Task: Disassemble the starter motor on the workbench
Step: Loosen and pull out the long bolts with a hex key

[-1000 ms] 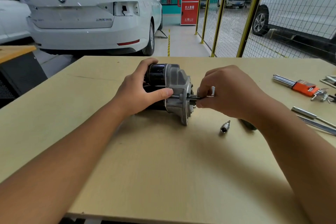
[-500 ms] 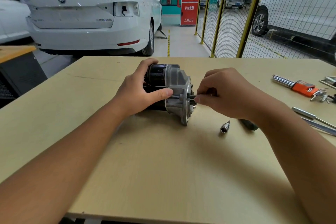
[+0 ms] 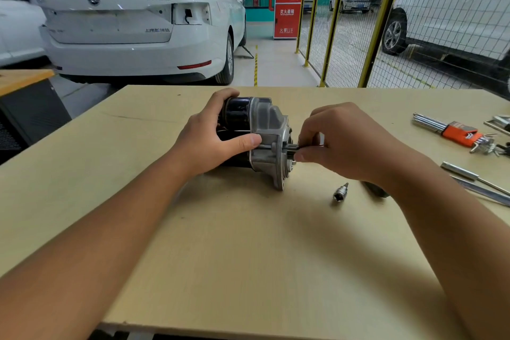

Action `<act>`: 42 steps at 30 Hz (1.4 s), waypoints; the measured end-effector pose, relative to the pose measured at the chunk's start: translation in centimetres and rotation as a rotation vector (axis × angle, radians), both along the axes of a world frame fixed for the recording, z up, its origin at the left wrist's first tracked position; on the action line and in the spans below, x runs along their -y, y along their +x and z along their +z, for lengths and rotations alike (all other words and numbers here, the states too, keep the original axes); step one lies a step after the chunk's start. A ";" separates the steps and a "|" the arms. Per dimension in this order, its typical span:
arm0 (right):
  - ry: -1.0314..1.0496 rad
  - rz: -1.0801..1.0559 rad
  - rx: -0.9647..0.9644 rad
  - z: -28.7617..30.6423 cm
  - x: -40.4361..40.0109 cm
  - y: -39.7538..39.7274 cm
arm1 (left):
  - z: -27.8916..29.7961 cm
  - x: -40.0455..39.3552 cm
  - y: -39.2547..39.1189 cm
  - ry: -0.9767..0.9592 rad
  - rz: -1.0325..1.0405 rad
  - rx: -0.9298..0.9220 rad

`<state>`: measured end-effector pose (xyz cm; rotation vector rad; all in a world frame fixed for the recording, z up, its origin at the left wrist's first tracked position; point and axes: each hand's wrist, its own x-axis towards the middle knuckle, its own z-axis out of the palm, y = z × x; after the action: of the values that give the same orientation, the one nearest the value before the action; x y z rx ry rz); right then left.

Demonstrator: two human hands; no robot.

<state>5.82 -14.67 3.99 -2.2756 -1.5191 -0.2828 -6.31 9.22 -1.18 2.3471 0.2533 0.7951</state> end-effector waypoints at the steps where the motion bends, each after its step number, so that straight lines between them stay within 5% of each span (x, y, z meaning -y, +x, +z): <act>1: -0.003 0.004 -0.015 0.0 0.0 0.0 | 0.0 0.0 0.0 0.001 0.000 0.000; 42: -0.079 0.012 -0.051 0.0 0.4 0.2 | -0.3 -0.4 0.3 0.002 -0.015 0.018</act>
<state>6.03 -15.07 3.97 -2.3157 -1.5429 -0.1626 -6.04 9.58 -1.44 2.3400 0.2277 0.8089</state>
